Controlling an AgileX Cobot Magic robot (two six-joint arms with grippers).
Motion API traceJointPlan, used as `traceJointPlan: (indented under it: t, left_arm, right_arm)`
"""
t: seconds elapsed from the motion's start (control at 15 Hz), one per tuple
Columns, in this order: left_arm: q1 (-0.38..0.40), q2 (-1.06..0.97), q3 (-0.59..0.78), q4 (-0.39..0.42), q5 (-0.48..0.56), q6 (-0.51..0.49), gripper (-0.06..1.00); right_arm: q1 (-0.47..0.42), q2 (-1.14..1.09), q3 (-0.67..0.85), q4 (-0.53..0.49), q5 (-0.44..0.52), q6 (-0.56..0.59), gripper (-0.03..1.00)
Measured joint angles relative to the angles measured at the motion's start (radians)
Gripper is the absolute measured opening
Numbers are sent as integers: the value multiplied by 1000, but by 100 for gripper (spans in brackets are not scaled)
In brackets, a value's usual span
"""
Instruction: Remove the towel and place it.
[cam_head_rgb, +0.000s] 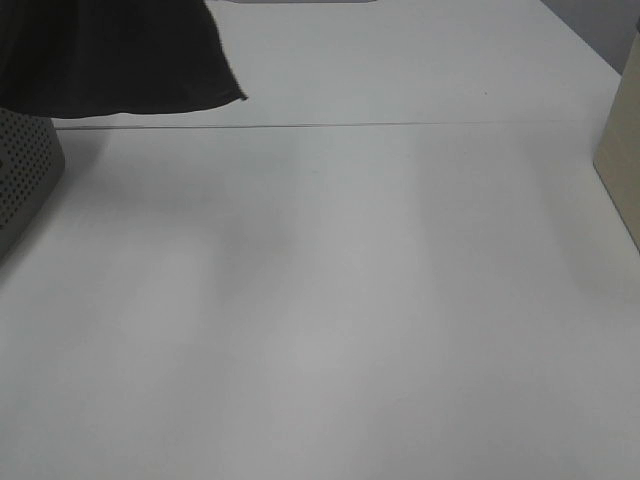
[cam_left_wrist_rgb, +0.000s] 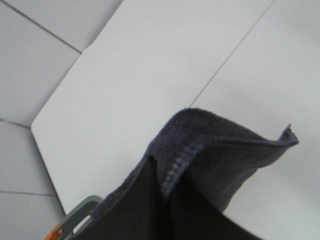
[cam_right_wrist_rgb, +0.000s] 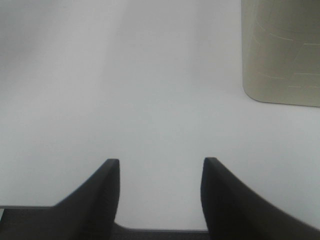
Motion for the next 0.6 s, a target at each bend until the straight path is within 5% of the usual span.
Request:
traceJointPlan:
  t: [0.33,0.6]
  left_arm:
    - [-200,0,-1,-6,33,-30,0]
    - [-276,0,-1,-47,33,-35,0]
  right_arm:
    - [0,60,0,35,-3,-19,50]
    - [0,255,-13,282,-101,-265,62]
